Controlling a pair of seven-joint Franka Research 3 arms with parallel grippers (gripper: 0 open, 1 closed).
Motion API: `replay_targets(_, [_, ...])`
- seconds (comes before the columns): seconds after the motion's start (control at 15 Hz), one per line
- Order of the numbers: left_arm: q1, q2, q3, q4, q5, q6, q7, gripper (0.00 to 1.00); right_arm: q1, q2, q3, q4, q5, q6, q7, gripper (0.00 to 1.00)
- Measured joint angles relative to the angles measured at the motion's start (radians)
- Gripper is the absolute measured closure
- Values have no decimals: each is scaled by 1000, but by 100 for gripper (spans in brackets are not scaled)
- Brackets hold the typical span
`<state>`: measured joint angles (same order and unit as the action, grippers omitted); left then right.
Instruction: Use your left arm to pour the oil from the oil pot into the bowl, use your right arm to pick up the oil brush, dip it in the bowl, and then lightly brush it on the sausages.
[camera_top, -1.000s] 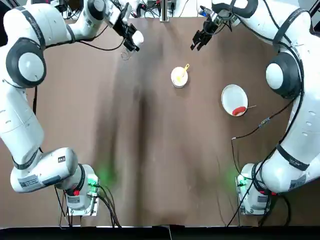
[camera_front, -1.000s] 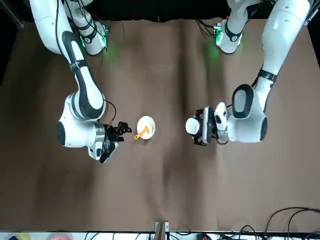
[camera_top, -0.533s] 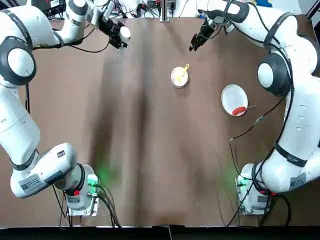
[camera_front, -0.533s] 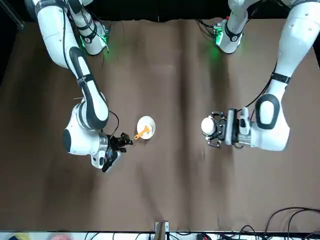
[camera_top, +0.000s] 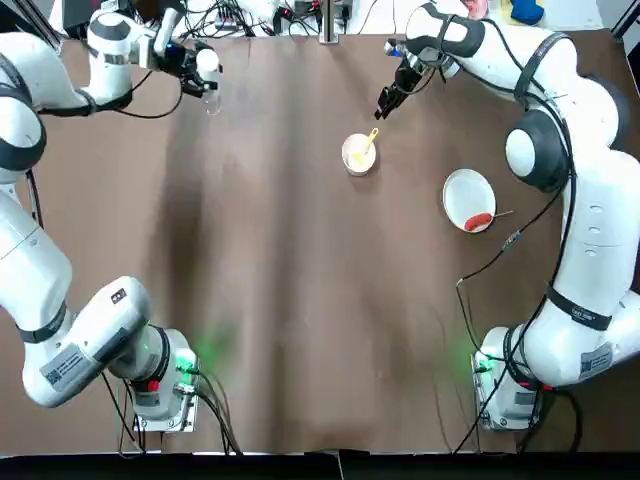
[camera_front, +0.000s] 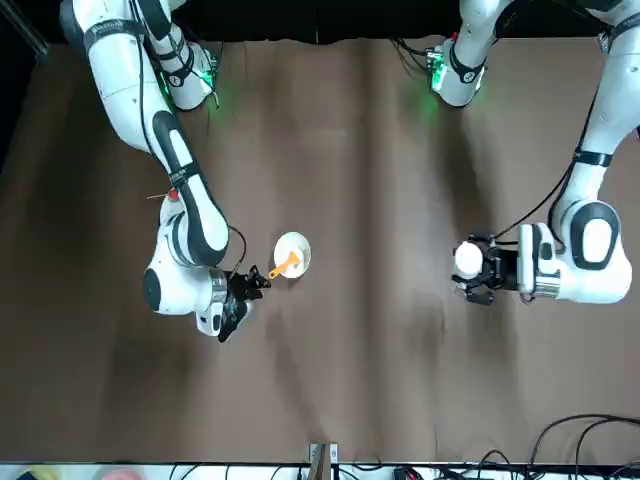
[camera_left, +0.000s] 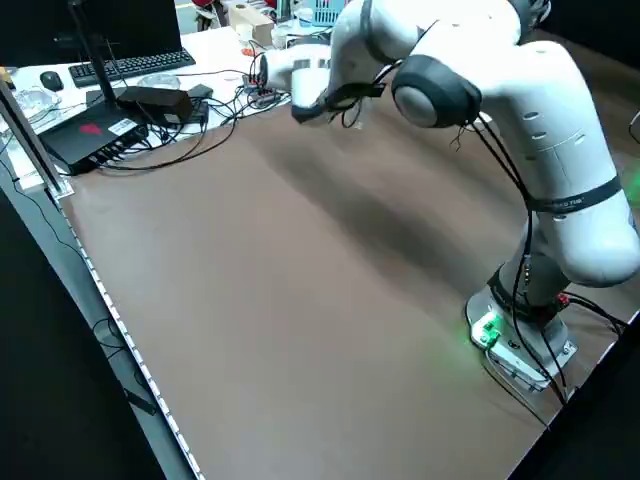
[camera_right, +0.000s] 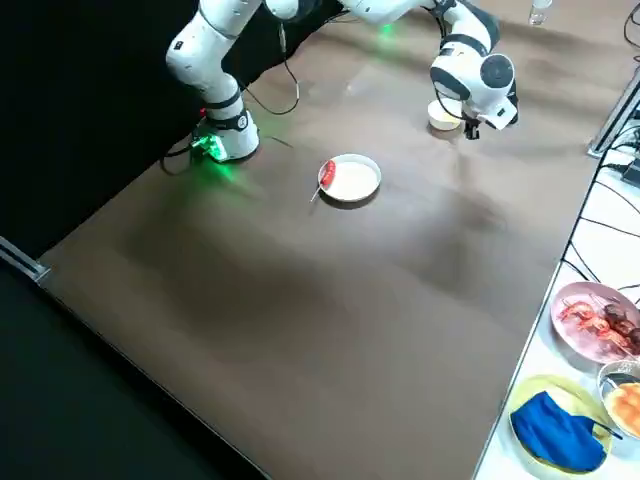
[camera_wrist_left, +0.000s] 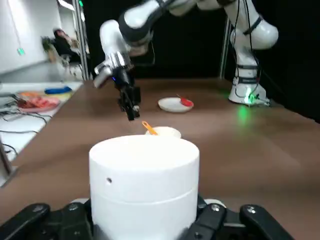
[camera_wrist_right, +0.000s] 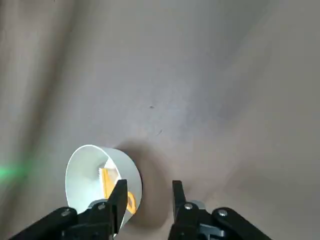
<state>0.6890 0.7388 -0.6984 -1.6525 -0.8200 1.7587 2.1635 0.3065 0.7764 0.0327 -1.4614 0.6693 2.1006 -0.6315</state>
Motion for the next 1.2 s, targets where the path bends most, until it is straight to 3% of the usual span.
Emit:
replay_targets(0.4, [175, 54, 28, 2, -22, -108, 74, 45, 23, 12, 1, 0, 0, -35, 0, 59])
replay_targets(0.53, [209, 54, 53, 7, -22, -144, 130, 45, 26, 14, 1, 0, 0, -54, 0, 64])
replay_targets(0.8, [228, 54, 115, 42, -24, -227, 158, 45, 30, 18, 1, 0, 0, -58, 0, 71])
replay_targets(1.2, [274, 85, 176, 48, -27, -239, 209, 45, 34, 29, 1, 0, 0, -58, 0, 76])
